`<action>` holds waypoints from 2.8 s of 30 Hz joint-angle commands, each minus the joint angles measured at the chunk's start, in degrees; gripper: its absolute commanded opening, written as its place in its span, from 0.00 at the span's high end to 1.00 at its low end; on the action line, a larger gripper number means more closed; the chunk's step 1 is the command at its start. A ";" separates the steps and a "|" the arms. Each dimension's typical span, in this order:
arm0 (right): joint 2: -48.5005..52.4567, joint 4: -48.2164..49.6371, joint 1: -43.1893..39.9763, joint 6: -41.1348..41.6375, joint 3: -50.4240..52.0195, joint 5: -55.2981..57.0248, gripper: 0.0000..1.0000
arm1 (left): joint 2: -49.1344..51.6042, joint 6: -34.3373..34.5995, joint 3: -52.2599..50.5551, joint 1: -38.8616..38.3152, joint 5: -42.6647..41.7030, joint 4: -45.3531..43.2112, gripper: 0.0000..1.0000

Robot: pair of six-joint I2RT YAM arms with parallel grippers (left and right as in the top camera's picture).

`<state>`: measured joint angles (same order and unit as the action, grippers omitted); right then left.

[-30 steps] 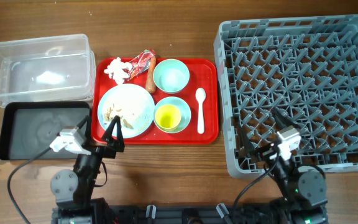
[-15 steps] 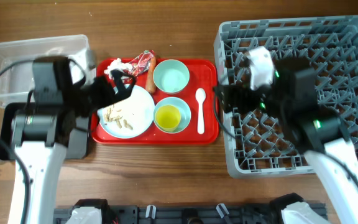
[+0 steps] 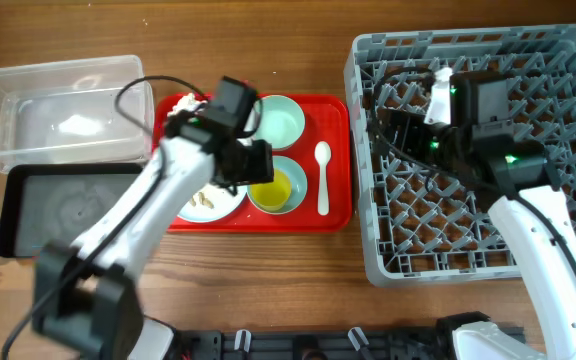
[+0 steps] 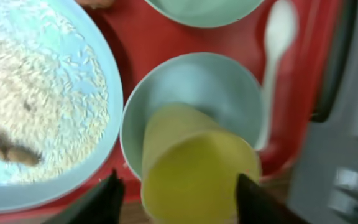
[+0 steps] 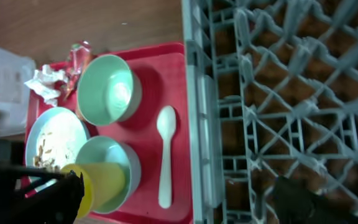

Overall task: Sort waste into correct bins and load items into the dishwasher rack
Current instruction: 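Reach the left gripper to the yellow cup and lift it, then pass the yellow cup from the left gripper to the right gripper, then lower the yellow cup into the dish rack and open the right gripper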

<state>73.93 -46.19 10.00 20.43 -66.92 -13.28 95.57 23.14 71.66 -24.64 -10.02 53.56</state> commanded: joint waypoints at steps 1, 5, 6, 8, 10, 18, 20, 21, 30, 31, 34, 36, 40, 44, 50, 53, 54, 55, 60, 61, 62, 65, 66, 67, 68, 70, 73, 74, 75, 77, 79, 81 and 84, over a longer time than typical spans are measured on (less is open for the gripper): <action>0.11 -1.07 -0.11 2.03 -1.44 1.25 0.00 | 6.95 -0.20 0.35 -0.63 3.69 -0.87 0.55; 0.11 -1.22 -0.11 2.05 -1.44 1.22 0.00 | 7.93 0.00 0.66 -0.59 1.77 -0.79 0.96; 0.11 -1.22 -0.11 2.05 -1.42 1.22 0.00 | 7.41 0.04 1.53 -0.48 1.18 0.15 0.96; 0.11 -1.20 -0.11 2.05 -1.44 1.22 0.00 | 5.70 0.02 4.79 -0.11 -0.83 3.13 0.96; 0.11 -1.20 -0.11 2.05 -1.42 1.16 0.00 | 3.48 0.02 9.27 0.66 -2.03 6.80 0.96; 0.13 9.88 -0.09 -9.88 -1.42 -33.62 0.09 | -4.74 -4.85 18.05 15.65 -40.61 8.37 0.96; 0.13 18.60 0.55 -8.70 -1.44 -43.28 0.12 | -4.26 -6.67 18.03 20.04 -59.45 8.44 0.96; 0.13 22.36 1.11 -6.49 -1.42 -45.00 0.11 | -4.24 -6.69 18.03 20.72 -63.76 8.35 0.96; 1.68 41.20 9.22 1.20 -1.42 -50.88 0.07 | -4.28 -6.23 18.03 17.66 -69.90 8.35 0.96; 2.38 41.22 10.21 1.25 -1.42 -50.90 0.07 | -4.28 -6.25 18.03 17.11 -69.88 8.33 0.96; 3.23 41.44 12.39 1.14 -1.44 -51.10 0.24 | -4.28 -6.27 18.03 16.33 -69.83 8.28 0.96; 3.19 42.93 12.66 1.20 -1.44 -51.10 0.25 | -4.28 -6.25 18.03 15.76 -69.81 8.15 0.96; 3.10 45.77 12.66 2.08 -1.44 -51.12 0.12 | -4.28 -6.25 18.03 15.52 -69.83 8.17 0.96; 3.10 47.93 12.00 2.73 -1.44 -51.32 0.18 | -4.28 -6.25 18.03 15.52 -69.55 8.15 0.96; 3.10 48.04 9.31 5.25 -1.44 -53.44 0.49 | -4.28 -6.23 18.03 15.52 -68.81 7.91 0.94; 3.10 48.17 9.31 5.16 -1.44 -54.75 0.32 | -4.28 -6.23 18.03 15.52 -68.78 7.34 0.92; 3.10 48.61 9.29 5.05 -1.44 -54.75 0.21 | -4.28 -6.23 18.03 15.52 -68.78 7.34 0.92; 3.10 49.44 9.09 5.03 -1.44 -54.75 0.19 | -4.28 -6.23 18.03 15.52 -68.81 7.34 0.93; 3.10 50.90 6.69 5.73 -1.44 -55.89 0.29 | -4.28 -6.21 18.03 15.52 -68.81 7.37 0.94; 3.10 50.84 6.62 5.68 -1.44 -56.76 0.29 | -4.28 -6.21 18.03 15.52 -68.81 7.34 0.94; 3.10 50.77 6.69 5.68 -1.44 -57.99 0.29 | -4.28 -6.21 18.03 15.52 -68.78 7.28 0.94; 3.13 48.33 7.04 5.40 -1.31 -58.71 0.25 | -4.28 -6.19 18.03 15.52 -68.81 6.62 0.93; 3.13 47.58 7.39 5.16 -1.03 -58.84 0.21 | -4.28 -6.01 18.03 15.52 -68.81 6.16 0.94; 3.13 46.90 7.72 4.96 -1.01 -58.82 0.19 | -4.28 -5.97 18.03 15.50 -68.81 5.75 0.94; 3.13 46.49 8.20 4.72 -1.01 -58.82 0.18 | -4.28 -5.97 18.03 15.47 -68.78 5.64 0.93; 3.13 46.71 8.85 4.02 -1.01 -58.80 0.18 | -4.28 -5.97 18.03 15.47 -68.81 5.57 0.94; 3.13 47.63 8.90 3.93 -1.01 -58.77 0.32 | -4.28 -5.99 18.03 15.47 -68.78 5.60 0.94; 3.13 47.65 8.90 4.00 -1.01 -58.80 0.42 | -4.28 -5.99 18.03 15.47 -68.81 5.60 0.93; 3.10 47.63 8.90 3.96 -1.01 -58.82 0.48 | -4.28 -5.99 18.03 15.47 -68.78 5.57 0.88; 2.93 47.65 8.63 3.67 -1.01 -58.69 0.49 | -4.28 -6.01 18.03 15.47 -68.78 5.57 0.52; 2.12 47.52 7.63 3.61 -1.01 -58.42 0.51 | -4.28 -6.01 18.03 15.47 -68.28 5.42 0.19; 0.33 45.11 6.08 3.23 -1.01 -55.65 0.51 | -4.28 -6.01 18.03 15.50 -66.07 5.31 0.00; -3.28 34.29 3.15 0.13 -1.03 -45.75 0.54 | -4.28 -6.01 18.03 16.17 -61.81 5.33 0.00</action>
<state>75.20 -5.19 15.79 24.23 -67.33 -68.25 91.09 17.85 89.58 -9.21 -76.75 59.02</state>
